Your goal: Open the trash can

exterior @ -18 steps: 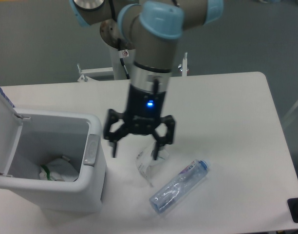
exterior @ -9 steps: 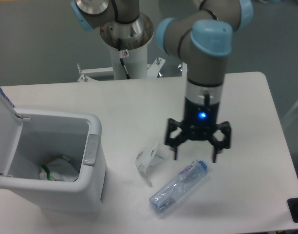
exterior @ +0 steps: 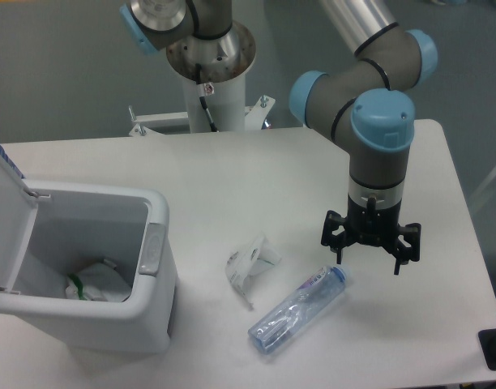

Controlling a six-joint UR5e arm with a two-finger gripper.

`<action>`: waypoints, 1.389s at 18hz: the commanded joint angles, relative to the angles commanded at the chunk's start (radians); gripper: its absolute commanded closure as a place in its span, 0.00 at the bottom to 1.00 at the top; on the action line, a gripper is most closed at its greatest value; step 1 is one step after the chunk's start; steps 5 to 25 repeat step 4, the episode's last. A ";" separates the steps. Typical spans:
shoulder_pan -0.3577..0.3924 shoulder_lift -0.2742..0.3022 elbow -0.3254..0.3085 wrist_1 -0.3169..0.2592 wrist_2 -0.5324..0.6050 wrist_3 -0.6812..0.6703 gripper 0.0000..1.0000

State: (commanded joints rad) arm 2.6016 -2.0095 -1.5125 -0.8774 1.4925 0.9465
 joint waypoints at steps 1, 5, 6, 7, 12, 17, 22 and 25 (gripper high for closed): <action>0.000 0.000 -0.002 -0.002 0.000 0.002 0.00; -0.002 -0.003 -0.008 0.000 0.029 0.003 0.00; -0.002 -0.003 -0.008 0.000 0.029 0.003 0.00; -0.002 -0.003 -0.008 0.000 0.029 0.003 0.00; -0.002 -0.003 -0.008 0.000 0.029 0.003 0.00; -0.002 -0.003 -0.008 0.000 0.029 0.003 0.00; -0.002 -0.003 -0.008 0.000 0.029 0.003 0.00; -0.002 -0.003 -0.008 0.000 0.029 0.003 0.00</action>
